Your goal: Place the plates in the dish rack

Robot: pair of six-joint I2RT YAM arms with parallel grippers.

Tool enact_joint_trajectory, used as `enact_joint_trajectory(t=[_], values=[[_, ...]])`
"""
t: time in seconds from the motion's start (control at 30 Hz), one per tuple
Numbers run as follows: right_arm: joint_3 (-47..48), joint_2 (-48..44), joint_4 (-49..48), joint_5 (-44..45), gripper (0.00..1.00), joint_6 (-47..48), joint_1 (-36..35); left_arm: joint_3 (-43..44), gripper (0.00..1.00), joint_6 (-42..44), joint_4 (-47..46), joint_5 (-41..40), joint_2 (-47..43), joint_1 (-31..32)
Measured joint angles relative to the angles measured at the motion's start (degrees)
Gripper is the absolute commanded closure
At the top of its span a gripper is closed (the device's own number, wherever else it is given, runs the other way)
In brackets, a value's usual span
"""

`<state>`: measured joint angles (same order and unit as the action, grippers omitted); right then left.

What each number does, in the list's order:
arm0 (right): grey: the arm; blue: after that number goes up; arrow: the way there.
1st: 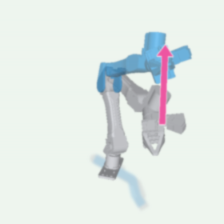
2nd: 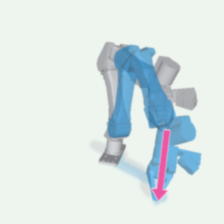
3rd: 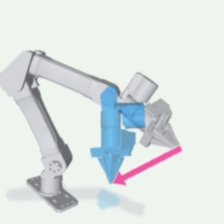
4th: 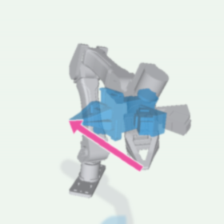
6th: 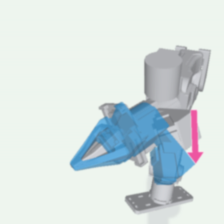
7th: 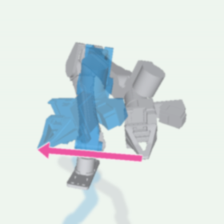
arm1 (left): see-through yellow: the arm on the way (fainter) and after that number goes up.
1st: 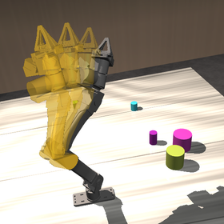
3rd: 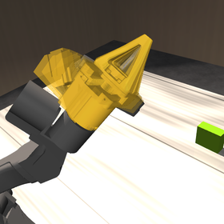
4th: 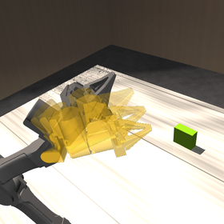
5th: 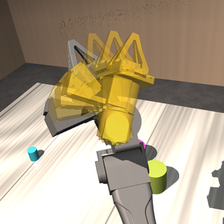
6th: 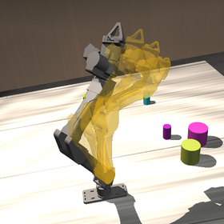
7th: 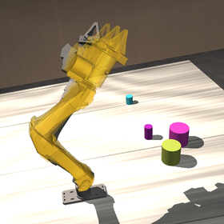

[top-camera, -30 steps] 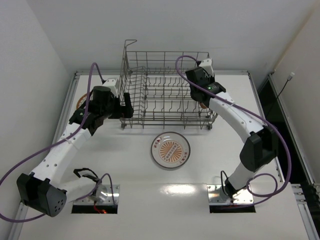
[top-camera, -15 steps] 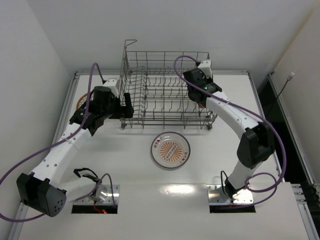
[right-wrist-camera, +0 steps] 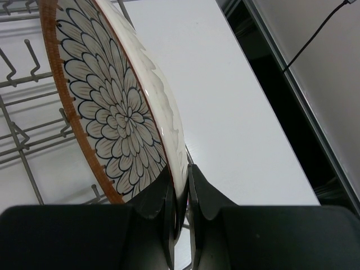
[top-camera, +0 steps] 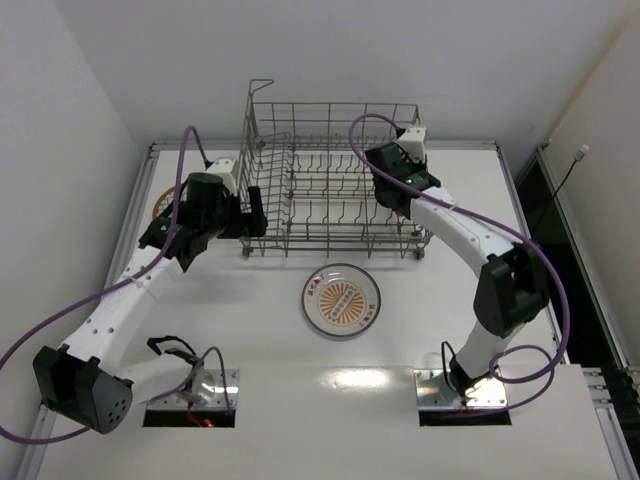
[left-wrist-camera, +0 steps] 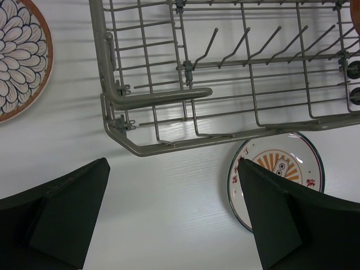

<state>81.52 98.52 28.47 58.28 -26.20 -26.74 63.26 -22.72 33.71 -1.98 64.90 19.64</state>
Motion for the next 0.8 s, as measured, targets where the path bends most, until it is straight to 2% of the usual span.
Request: enact_joint_trajectory(t=[0.8], values=[[-8.0, -5.3, -3.1, 1.2, 1.0, -5.1, -0.3, 0.0, 0.0, -1.7, 0.1, -1.5, 0.0, 4.0]])
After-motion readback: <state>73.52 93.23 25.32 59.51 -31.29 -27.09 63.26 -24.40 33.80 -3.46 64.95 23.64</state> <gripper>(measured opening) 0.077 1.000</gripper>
